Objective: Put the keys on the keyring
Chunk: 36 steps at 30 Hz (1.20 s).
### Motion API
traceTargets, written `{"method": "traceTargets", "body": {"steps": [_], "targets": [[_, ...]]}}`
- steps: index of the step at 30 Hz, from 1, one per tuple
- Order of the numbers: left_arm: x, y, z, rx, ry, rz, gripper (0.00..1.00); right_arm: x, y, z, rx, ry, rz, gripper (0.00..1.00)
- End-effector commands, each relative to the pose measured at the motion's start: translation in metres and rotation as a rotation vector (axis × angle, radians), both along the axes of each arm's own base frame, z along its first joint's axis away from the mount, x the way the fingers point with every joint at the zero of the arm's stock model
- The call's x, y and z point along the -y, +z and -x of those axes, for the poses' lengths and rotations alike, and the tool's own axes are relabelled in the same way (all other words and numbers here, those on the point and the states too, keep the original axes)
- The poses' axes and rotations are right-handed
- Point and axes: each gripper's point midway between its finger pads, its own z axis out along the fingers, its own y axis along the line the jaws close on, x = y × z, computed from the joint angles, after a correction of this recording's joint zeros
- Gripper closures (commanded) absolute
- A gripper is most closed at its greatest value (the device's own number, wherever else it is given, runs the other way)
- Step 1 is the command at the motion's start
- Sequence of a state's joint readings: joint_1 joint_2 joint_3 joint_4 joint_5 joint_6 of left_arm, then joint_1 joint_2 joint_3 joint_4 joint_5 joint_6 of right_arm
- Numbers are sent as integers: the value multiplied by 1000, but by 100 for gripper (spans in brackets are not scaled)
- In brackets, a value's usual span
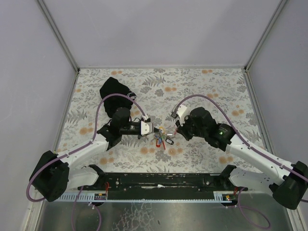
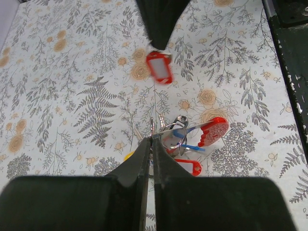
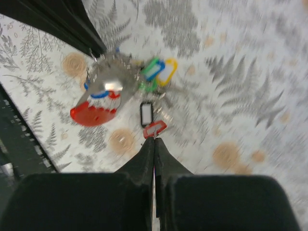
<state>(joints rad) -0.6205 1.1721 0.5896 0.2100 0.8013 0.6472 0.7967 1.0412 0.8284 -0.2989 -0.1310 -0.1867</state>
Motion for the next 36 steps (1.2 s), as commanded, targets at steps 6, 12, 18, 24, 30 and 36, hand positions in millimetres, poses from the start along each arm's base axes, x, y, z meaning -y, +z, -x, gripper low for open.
{"method": "traceTargets", "body": {"steps": [6,12,18,24,30,36], "targets": [[2,27,-3,87,1,82,100,47,-43,56,-510,-466,39,100],[2,28,-2,79,0,85,100,57,-82,39,-497,-549,176,100],[2,26,-2,70,4,81,100,59,-109,-2,-460,-591,217,100],[2,22,-4,62,7,74,100,57,-121,-46,-384,-609,203,100],[3,21,-4,53,5,70,100,52,-135,-70,-334,-592,214,100],[3,19,-5,50,6,69,100,50,-131,-83,-258,-607,168,100]]}}
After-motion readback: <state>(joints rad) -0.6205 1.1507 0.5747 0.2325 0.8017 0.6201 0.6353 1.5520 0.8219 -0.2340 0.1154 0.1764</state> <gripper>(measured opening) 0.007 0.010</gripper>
